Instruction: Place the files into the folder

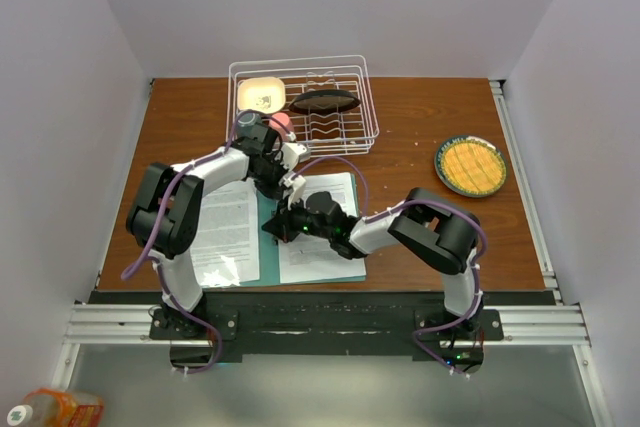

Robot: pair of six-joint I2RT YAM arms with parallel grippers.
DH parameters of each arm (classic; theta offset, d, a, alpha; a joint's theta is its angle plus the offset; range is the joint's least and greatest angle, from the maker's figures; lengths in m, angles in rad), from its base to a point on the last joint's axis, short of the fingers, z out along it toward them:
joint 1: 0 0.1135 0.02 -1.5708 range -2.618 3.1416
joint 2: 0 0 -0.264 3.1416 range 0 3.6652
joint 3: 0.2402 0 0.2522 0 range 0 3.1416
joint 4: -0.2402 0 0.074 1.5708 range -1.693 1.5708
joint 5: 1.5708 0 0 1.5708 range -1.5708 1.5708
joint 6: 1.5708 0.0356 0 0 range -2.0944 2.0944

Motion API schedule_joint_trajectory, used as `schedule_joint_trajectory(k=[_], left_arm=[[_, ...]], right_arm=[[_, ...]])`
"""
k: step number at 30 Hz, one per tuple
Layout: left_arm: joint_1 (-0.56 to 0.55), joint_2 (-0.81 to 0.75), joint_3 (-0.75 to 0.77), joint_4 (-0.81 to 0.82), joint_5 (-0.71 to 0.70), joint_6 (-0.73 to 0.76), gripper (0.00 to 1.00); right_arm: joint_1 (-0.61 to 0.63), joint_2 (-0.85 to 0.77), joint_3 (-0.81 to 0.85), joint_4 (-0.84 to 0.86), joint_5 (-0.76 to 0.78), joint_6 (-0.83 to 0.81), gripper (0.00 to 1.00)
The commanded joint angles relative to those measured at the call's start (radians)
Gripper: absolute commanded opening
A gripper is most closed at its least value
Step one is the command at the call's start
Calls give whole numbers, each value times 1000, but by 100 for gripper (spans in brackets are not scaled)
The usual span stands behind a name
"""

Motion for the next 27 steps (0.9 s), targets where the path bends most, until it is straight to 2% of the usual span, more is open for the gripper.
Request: schedule_joint_trajectory(k=[1, 10, 27], left_arm=[[3, 77, -45, 13, -79, 12, 1], [12, 66, -49, 10, -72, 17, 1], [24, 54, -42, 5, -68, 20, 1]], right_arm=[[7, 27, 8, -55, -57, -21, 0], [7, 57, -16, -101, -47, 19, 0], [6, 103, -95, -60, -45, 62, 0]])
